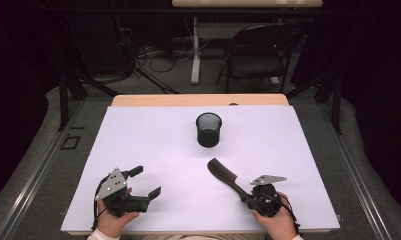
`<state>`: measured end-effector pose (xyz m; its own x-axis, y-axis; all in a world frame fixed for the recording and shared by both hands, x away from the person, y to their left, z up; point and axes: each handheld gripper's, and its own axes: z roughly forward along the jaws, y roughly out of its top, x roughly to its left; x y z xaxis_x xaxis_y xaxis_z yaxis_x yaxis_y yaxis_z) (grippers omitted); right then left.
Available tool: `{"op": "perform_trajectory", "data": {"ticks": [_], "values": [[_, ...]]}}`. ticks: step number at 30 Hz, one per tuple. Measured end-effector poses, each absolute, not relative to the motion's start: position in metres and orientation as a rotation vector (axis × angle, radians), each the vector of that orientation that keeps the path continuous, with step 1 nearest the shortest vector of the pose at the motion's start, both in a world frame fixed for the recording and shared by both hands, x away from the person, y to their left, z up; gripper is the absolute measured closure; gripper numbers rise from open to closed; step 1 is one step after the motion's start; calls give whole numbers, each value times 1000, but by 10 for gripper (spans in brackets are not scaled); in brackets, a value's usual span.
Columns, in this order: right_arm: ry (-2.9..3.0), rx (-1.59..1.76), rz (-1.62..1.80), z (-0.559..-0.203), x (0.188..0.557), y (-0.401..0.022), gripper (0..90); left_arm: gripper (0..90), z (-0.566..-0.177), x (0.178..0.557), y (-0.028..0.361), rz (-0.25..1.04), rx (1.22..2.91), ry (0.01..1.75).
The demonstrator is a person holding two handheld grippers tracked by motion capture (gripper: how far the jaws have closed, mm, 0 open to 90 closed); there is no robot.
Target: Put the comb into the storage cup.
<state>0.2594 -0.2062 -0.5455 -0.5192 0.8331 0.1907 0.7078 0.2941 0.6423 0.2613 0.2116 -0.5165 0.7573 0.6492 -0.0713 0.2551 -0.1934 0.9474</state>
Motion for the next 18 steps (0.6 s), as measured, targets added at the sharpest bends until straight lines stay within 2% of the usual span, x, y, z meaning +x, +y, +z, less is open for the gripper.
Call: {"op": "perform_trajectory", "data": {"ticks": [10, 18], "values": [[2371, 1426, 1050, -544, 259, -206, 880, 65, -517, 262, 212, 416, 1774, 710], [2349, 1387, 1107, -539, 259, -207, 775, 66, -517, 262, 212, 415, 1773, 709]]}}
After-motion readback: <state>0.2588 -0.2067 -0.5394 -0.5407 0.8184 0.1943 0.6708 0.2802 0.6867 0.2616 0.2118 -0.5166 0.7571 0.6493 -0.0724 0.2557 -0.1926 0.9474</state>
